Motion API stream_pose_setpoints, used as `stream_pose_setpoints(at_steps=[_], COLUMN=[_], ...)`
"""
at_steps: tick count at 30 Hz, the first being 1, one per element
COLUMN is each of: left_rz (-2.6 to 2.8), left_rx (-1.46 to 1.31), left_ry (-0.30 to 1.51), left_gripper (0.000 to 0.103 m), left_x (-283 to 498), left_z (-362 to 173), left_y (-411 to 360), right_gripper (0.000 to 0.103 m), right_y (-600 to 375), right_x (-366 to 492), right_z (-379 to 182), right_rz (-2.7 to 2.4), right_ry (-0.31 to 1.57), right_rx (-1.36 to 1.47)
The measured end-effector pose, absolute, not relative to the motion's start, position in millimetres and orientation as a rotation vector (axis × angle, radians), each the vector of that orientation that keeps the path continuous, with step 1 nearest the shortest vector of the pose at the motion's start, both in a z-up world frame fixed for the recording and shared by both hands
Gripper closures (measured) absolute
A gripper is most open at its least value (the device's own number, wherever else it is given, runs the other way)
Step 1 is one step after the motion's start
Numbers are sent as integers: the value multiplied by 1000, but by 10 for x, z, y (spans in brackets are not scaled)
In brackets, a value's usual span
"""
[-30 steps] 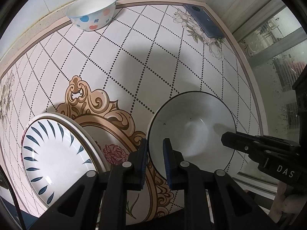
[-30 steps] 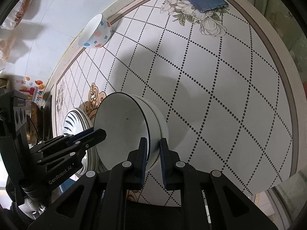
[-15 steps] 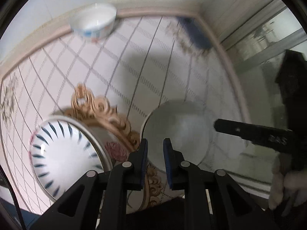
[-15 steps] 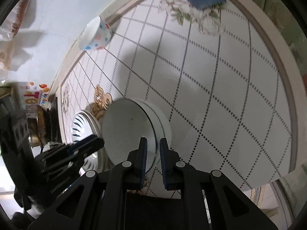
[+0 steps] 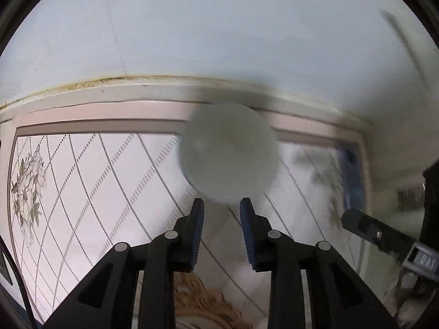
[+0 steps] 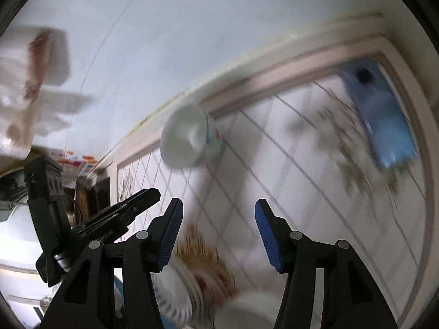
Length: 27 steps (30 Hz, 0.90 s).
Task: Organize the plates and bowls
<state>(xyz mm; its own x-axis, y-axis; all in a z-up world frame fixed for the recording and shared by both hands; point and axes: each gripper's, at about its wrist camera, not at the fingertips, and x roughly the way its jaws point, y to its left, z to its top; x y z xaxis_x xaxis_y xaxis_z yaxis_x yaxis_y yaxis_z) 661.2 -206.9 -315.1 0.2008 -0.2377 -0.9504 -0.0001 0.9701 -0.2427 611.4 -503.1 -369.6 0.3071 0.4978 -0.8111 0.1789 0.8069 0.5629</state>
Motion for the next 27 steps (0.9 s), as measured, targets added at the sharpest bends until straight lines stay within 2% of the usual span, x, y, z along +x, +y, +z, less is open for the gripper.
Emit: stream_pose_setpoints(at_steps=[7, 16, 17, 18, 19, 21, 23, 27], left_rz=[-105, -135, -137, -138, -142, -144, -138, -133], left_rx=[-273, -288, -283, -271, -250, -217, -188, -183], left_ry=[1450, 1486, 1473, 1451, 1441, 1432, 1423, 1422], left_gripper=[78, 79, 79, 85, 89, 90, 90, 90], left_x=[7081, 7130, 7127, 7112, 7118, 7143, 7137, 7141], left_z=[-3521, -3731, -3724, -3709, -3702, -3694, -3672, -3694], left_y=[-1823, -1815, -1822, -1851, -1895, -1939, -1974, -2036], right_gripper=[45, 46, 51, 61, 66, 83, 88, 89], right_y=[-4833, -4729, -4725, -4723, -4719, -4697, -4651, -4629], right_x=[6843, 7143, 7163, 7166, 7177, 7182, 7176, 7142], right_z=[-4060, -4399, -4418, -4430, -4441, -4460, -4450, -4447], right_rz=[233, 217, 222, 226, 230, 238, 233, 229], right_ry=[1305, 1365, 1367, 1369, 1373, 1370, 1361, 1356], right_rx=[648, 683, 684, 684, 680, 660, 600, 594])
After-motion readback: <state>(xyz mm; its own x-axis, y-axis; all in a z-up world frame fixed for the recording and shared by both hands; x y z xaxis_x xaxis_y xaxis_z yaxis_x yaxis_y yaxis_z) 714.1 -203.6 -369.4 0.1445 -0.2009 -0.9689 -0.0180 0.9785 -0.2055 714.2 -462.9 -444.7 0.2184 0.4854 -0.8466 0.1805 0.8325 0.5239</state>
